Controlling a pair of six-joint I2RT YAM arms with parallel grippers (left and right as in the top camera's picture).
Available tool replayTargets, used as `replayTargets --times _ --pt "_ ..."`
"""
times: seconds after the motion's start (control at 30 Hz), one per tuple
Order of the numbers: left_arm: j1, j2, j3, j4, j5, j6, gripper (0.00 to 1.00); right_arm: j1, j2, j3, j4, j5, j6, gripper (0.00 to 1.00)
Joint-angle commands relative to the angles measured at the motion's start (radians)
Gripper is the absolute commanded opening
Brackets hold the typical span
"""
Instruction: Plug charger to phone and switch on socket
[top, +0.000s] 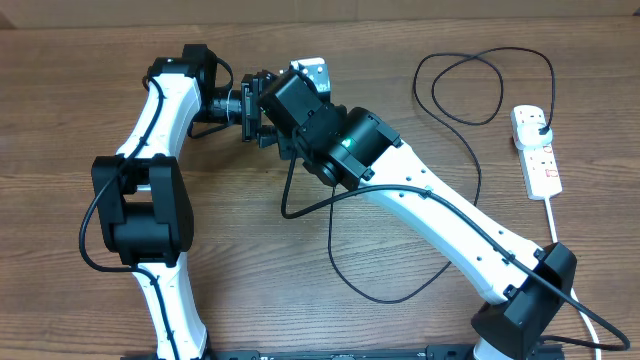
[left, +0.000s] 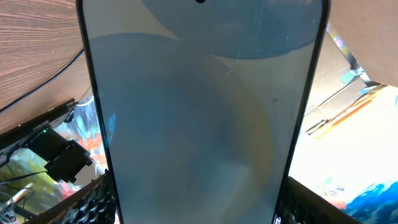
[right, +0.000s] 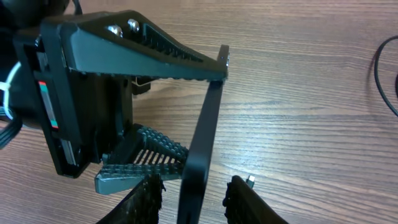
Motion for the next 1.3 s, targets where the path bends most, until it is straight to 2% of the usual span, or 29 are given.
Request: replayTargets --times 0.0,0.7,0.93,1.07,1.27 --pt "-0.007 -0.008 0.026 -0.002 0.035 -0.010 0.71 0.006 0.002 0.003 0.006 -0.004 0.005 0.35" --pt "-0.007 -0.008 0.026 -0.002 0.053 -0.010 0.72 0.005 0.025 0.003 0.008 0.005 0.034 0.31" --pt "-0.007 -0.008 0.026 -0.001 0.051 -0.010 0.72 0.005 0.025 0.003 0.012 0.005 0.034 0.27" --pt "-0.007 -0.008 0.026 -0.001 0.051 -0.009 0.72 0.005 0.025 0.003 0.011 0.005 0.034 0.21" --pt "-0.007 -0.008 0.026 -0.001 0.051 -0.010 0.73 0.005 0.025 0.003 0.011 0.005 0.034 0.20"
